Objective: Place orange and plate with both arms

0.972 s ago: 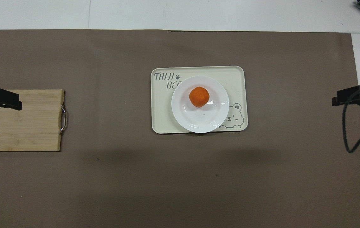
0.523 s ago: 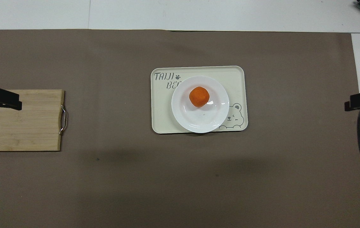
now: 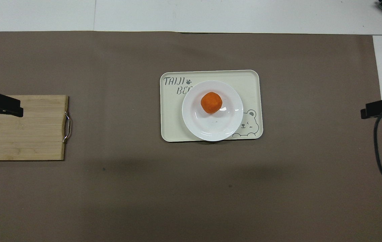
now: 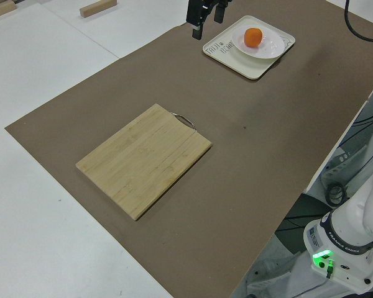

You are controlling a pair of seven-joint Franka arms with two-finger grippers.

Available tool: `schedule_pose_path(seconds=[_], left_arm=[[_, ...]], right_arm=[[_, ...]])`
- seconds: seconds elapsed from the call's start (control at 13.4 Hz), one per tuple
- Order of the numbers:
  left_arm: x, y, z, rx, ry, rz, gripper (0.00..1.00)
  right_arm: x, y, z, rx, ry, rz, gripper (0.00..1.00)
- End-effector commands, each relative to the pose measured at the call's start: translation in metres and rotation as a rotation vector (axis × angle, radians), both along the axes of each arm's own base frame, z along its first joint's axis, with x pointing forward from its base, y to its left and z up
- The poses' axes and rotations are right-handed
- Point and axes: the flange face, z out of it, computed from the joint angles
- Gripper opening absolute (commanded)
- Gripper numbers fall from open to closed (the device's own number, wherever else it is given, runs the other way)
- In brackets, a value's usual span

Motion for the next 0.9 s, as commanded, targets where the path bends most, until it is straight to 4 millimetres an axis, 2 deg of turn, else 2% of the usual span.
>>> schedule_pose_path(seconds=[0.0,0.3,0.82], left_arm=[[-0.005,0.002,0.0,0.021,0.009,0.013,1.0],[-0.005,0.001,0.0,0.021,0.009,0.011,1.0],[-0.005,0.002,0.0,0.021,0.009,0.013,1.0]], right_arm=[[-0.009,0.001,0.0,-0.032,-0.012,0.032,1.0],[0.001,-0.001,0.012,-0.043,-0.016,0.028,1.0],[-0.002,0.001,0.005,-0.023,0.001,0.021,1.0]])
